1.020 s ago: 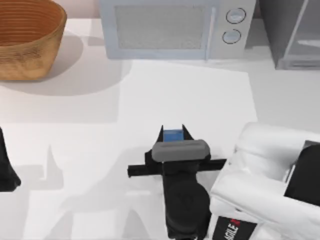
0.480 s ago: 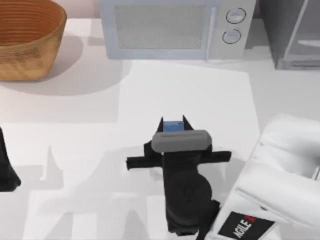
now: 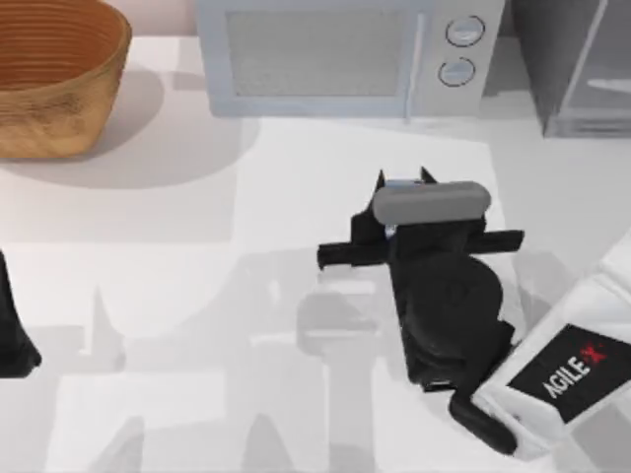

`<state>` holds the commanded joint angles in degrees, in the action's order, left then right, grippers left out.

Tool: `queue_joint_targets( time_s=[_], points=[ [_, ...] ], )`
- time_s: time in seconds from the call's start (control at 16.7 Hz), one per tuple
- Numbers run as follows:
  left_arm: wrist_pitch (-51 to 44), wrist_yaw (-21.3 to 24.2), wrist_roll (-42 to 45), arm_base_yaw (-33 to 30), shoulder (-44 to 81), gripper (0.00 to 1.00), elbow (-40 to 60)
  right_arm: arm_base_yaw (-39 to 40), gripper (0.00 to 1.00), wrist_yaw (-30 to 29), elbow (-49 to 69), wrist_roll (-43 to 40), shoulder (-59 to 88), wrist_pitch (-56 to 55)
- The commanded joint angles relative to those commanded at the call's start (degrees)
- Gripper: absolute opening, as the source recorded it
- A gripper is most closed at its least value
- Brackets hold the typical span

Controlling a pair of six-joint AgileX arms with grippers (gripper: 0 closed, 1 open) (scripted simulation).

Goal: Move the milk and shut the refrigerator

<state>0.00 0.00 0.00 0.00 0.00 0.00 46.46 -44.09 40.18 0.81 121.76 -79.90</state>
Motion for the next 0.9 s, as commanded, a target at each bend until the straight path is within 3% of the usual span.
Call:
queue_joint_targets(
  time_s=[0.54, 0.72, 0.9],
  points=[
    [0.00, 0.00, 0.00, 0.00, 0.00, 1.00, 0.00, -38.85, 0.00, 35.11, -14.55, 0.03, -28.98, 13.08],
    [0.00, 0.00, 0.00, 0.00, 0.00, 1.00, 0.00, -44.77, 0.00, 40.98, -17.36, 0.10, -34.68, 15.65],
    [0.00, 0.00, 0.00, 0.00, 0.00, 1.00, 0.00, -45.63, 0.00, 41.83, -17.81, 0.11, -35.53, 16.06]
  ],
)
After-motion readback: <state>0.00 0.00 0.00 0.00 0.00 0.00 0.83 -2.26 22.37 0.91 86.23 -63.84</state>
